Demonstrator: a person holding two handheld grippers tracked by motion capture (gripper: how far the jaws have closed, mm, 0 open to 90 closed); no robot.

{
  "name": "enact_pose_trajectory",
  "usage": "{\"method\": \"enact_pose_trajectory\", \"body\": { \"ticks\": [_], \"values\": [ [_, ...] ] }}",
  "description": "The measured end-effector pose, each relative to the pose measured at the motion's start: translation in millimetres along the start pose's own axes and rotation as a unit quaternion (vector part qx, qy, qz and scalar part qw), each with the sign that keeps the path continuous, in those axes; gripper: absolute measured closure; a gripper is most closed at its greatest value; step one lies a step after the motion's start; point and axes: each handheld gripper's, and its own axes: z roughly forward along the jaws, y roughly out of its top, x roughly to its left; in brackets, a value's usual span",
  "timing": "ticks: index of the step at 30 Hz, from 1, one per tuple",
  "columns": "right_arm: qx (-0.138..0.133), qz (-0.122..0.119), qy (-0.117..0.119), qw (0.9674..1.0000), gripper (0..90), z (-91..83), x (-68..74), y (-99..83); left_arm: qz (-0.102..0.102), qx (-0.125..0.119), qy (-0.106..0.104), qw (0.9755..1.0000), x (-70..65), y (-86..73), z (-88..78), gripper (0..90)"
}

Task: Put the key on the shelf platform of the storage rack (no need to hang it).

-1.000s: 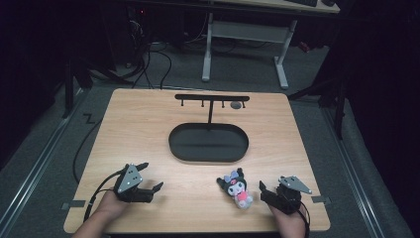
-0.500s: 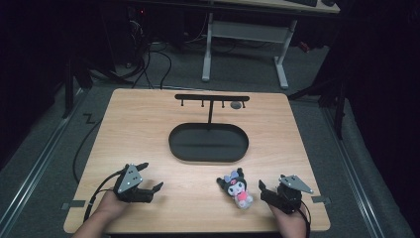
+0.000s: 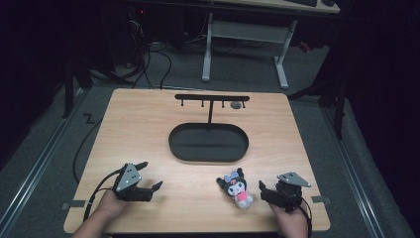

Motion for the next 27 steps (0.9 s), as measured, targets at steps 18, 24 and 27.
{"method": "enact_pose_trajectory", "body": {
  "ticks": [18,24,27],
  "values": [
    [0.049,0.003,0.006,0.9988,16.0,4.4,0.7,16.1,-0.007,-0.011,0.002,0.9999,1.3,-1.9,-2.9,15.4],
    [0.074,-0.003,0.007,0.9972,17.0,6.2,-4.2,22.1,-0.003,-0.009,0.003,0.9999,0.0,-2.1,-3.0,15.4],
    [0.087,-0.011,0.01,0.9961,17.2,6.7,-4.3,24.8,-0.001,-0.012,0.003,0.9999,-0.5,-2.8,-4.4,15.4]
  ]
}}
